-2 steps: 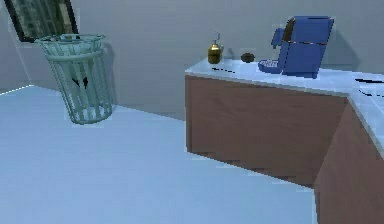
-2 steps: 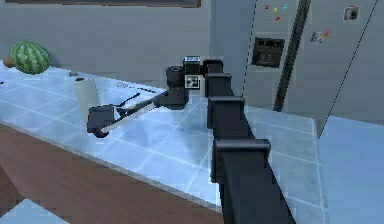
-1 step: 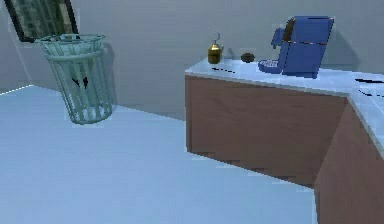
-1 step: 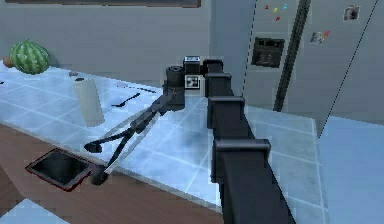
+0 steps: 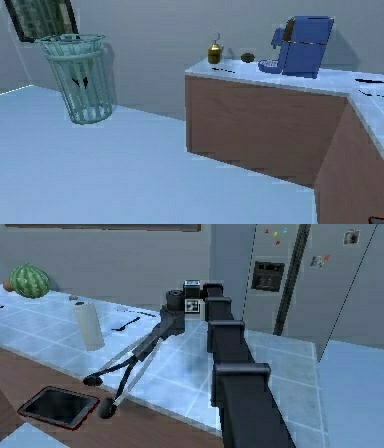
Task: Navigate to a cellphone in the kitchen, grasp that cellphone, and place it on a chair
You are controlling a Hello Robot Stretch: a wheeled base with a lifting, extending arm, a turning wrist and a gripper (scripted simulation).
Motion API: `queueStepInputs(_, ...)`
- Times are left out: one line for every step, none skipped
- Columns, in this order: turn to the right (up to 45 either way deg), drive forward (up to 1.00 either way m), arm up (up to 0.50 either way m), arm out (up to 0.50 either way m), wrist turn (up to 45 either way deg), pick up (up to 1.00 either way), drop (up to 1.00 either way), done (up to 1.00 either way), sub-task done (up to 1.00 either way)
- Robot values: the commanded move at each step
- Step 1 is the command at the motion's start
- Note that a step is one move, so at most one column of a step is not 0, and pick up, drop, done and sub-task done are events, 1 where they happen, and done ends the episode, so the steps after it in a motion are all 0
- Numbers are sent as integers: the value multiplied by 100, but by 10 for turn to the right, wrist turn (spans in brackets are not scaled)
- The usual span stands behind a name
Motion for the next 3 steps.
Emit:
queueStepInputs(0, 0, 0, -32, 0, 0, 0, 0, 0)
queueStepInputs(-450, 0, 0, 0, 0, 0, 0, 0, 0)
queueStepInputs(-180, 0, 0, 0, 0, 0, 0, 0, 0)
